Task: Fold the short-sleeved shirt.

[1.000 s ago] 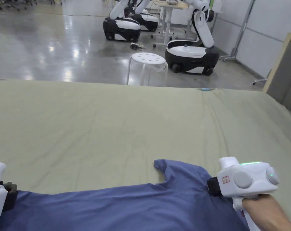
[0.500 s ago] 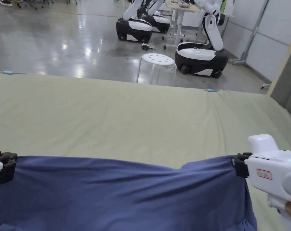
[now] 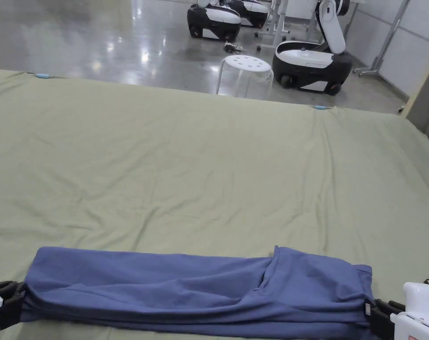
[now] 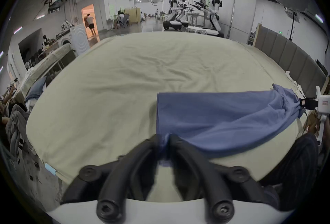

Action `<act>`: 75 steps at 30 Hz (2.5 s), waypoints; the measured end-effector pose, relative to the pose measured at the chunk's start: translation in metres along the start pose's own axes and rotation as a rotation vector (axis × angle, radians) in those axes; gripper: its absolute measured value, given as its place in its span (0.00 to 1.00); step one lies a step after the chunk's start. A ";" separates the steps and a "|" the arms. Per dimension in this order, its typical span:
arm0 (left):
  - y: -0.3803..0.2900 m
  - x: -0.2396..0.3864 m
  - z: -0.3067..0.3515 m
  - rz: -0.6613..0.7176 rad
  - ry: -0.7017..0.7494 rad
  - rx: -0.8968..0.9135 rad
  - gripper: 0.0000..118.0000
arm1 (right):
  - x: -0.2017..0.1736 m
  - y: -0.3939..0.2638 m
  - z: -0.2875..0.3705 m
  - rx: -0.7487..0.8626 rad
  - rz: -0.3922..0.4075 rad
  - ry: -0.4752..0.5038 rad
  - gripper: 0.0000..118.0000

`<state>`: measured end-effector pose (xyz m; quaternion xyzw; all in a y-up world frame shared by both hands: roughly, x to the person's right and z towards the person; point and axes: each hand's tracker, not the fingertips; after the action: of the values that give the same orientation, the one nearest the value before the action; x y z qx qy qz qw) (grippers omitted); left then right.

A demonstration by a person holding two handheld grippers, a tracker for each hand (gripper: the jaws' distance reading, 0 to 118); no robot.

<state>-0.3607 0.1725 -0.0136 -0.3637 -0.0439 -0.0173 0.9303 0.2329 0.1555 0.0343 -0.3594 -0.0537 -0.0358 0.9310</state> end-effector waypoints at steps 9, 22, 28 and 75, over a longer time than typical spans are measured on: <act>0.037 0.089 0.081 -0.067 0.043 0.620 0.53 | -0.098 0.040 0.101 0.588 0.117 0.096 0.81; 0.035 0.058 0.045 0.074 -0.027 0.471 0.03 | -0.150 0.047 0.079 0.572 0.125 0.129 0.03; 0.030 -0.054 0.030 0.304 -0.087 0.184 0.57 | -0.168 0.045 0.074 0.524 0.157 0.160 0.03; 0.057 0.148 -0.050 0.080 -0.312 -0.170 0.08 | -0.187 0.031 0.076 0.479 0.096 0.221 0.03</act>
<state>-0.2063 0.1805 -0.0754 -0.4408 -0.1714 0.0724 0.8781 0.0449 0.2352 0.0463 -0.1250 0.0585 -0.0170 0.9903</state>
